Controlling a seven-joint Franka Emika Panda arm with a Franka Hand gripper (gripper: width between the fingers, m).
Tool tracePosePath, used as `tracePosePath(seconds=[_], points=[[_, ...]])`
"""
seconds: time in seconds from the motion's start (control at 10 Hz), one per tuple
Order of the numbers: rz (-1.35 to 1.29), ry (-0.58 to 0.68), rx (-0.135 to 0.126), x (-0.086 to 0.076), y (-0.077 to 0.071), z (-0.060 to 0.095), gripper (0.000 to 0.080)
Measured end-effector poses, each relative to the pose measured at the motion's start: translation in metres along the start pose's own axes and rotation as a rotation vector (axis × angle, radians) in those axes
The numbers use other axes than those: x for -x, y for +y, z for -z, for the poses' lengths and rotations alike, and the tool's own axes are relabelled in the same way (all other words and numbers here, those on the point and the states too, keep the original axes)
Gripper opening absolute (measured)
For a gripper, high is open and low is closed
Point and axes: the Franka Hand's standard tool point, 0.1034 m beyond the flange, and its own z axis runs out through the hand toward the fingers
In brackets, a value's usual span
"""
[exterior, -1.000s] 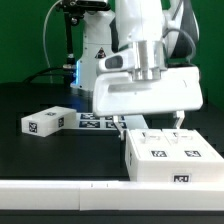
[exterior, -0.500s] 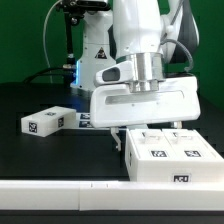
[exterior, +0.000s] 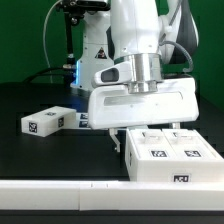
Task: Assemble cabinet
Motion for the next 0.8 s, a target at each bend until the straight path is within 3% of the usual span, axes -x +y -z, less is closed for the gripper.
tracePosePath(seconds=[0.1,0.2,0.4,0.5,0.6,0.8], points=[[0.000,0.000,0.000,0.0000,0.0000,0.0000,0.0534],[0.000,0.000,0.000,0.0000,-0.0001,0.0000,0.0534],[0.001,-0.001,0.000,0.0004,-0.0002,-0.0001,0.0190],[0.001,-0.003,-0.001,0.0007,-0.0003,-0.0003,0.0190],[0.001,-0.003,-0.001,0.0009,-0.0003,-0.0003,0.0048],[0.001,-0.004,-0.001,0.0011,-0.0004,-0.0004,0.0010]])
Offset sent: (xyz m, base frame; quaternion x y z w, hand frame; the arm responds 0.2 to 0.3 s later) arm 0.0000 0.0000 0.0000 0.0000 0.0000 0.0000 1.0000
